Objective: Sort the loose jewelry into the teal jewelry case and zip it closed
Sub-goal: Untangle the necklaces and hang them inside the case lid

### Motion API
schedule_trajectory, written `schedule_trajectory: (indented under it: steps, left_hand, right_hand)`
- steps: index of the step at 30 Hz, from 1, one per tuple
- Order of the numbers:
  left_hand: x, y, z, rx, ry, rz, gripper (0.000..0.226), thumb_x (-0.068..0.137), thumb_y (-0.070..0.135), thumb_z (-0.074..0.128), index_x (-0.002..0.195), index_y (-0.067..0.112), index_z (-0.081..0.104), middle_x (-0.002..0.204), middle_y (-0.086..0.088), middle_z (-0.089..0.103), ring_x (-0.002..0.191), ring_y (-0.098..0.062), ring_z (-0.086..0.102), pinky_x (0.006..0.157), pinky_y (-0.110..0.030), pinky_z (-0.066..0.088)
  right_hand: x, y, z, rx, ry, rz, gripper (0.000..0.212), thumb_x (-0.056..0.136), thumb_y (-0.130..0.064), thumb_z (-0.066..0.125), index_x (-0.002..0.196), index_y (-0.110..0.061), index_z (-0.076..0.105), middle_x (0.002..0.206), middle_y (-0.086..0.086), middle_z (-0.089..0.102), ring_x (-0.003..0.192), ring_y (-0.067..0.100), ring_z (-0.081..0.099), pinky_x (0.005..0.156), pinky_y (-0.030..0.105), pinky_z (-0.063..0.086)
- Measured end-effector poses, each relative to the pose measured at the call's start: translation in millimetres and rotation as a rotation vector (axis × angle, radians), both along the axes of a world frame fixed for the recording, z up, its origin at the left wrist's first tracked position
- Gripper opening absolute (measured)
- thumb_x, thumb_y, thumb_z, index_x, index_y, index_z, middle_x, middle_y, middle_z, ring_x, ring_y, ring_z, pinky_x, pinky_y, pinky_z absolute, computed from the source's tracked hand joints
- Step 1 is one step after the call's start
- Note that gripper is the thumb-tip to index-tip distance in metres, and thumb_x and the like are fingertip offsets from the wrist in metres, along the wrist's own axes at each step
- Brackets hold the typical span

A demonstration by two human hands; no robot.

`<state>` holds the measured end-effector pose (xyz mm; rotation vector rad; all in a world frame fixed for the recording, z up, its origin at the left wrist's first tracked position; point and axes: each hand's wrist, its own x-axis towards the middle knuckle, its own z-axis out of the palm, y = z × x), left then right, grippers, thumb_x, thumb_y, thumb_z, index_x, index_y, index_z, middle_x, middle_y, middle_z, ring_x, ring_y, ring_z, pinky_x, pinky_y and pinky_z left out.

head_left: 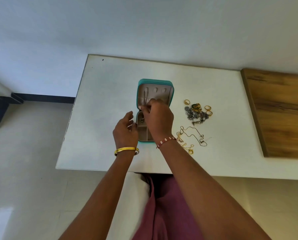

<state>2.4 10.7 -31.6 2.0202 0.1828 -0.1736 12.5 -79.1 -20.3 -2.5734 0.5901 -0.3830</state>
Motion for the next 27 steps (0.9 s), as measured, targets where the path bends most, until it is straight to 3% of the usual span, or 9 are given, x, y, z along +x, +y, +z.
schedule_trajectory:
  steps: [2,6,10,16,20,23,27]
  left_hand:
    - [-0.9,1.6,-5.2,0.014,0.003,-0.023,0.037,0.087,0.001,0.052,0.123,0.007,0.054,0.124,-0.011,0.06,0.112,-0.022,0.058,0.097,-0.023,0.038]
    - [-0.3,7.7,-9.7,0.078,-0.046,-0.095,0.03,0.089,0.002,0.049,0.116,0.007,0.06,0.117,-0.012,0.064,0.109,-0.023,0.059,0.086,-0.005,0.03]
    - [2.8,9.2,-10.7,0.113,-0.053,-0.132,0.031,0.089,0.001,0.048,0.116,0.007,0.06,0.117,-0.012,0.064,0.108,-0.023,0.059,0.084,-0.004,0.029]
    - [1.9,9.2,-11.8,0.108,-0.058,-0.124,0.031,0.089,0.0,0.047,0.116,0.008,0.061,0.114,-0.012,0.065,0.106,-0.023,0.059,0.082,-0.002,0.027]
    - [-0.2,8.7,-11.6,0.085,-0.065,-0.12,0.031,0.088,0.0,0.048,0.115,0.008,0.062,0.112,-0.012,0.066,0.103,-0.022,0.06,0.081,-0.002,0.03]
    - [0.0,8.0,-10.9,0.086,-0.069,-0.119,0.031,0.088,-0.001,0.048,0.114,0.008,0.062,0.11,-0.012,0.067,0.102,-0.023,0.06,0.081,-0.004,0.032]
    - [0.1,7.6,-9.7,0.078,-0.072,-0.119,0.03,0.087,-0.002,0.048,0.112,0.007,0.063,0.109,-0.013,0.067,0.101,-0.023,0.061,0.08,-0.003,0.031]
  right_hand:
    - [3.2,0.9,-3.9,-0.025,0.009,-0.009,0.029,0.089,-0.033,0.056,0.099,-0.007,0.064,0.097,0.011,0.066,0.087,0.027,0.061,0.068,0.029,0.047]
    - [7.6,5.0,-9.2,-0.024,0.038,-0.002,0.026,0.091,-0.028,0.053,0.102,-0.006,0.062,0.103,0.013,0.062,0.091,0.03,0.059,0.069,0.032,0.046]
    - [7.4,11.2,-11.4,0.063,-0.004,-0.012,0.02,0.09,-0.021,0.054,0.098,-0.006,0.065,0.101,0.012,0.064,0.089,0.028,0.06,0.072,0.033,0.047]
    - [6.0,10.1,4.1,0.401,-0.183,-0.121,0.013,0.085,-0.015,0.061,0.085,-0.003,0.067,0.087,0.013,0.067,0.074,0.018,0.057,0.058,0.011,0.038]
    - [1.0,6.5,24.0,0.575,-0.285,-0.15,0.012,0.085,-0.011,0.061,0.086,-0.001,0.067,0.081,0.004,0.064,0.068,0.006,0.056,0.058,0.0,0.04]
    - [-0.2,5.5,37.8,0.659,-0.329,-0.125,0.008,0.086,-0.01,0.06,0.083,-0.005,0.065,0.074,-0.004,0.059,0.068,0.004,0.058,0.06,0.006,0.047]
    - [2.1,1.2,49.3,0.787,-0.39,-0.114,0.004,0.085,-0.01,0.061,0.082,-0.011,0.063,0.078,0.005,0.067,0.078,0.025,0.065,0.074,0.042,0.057]
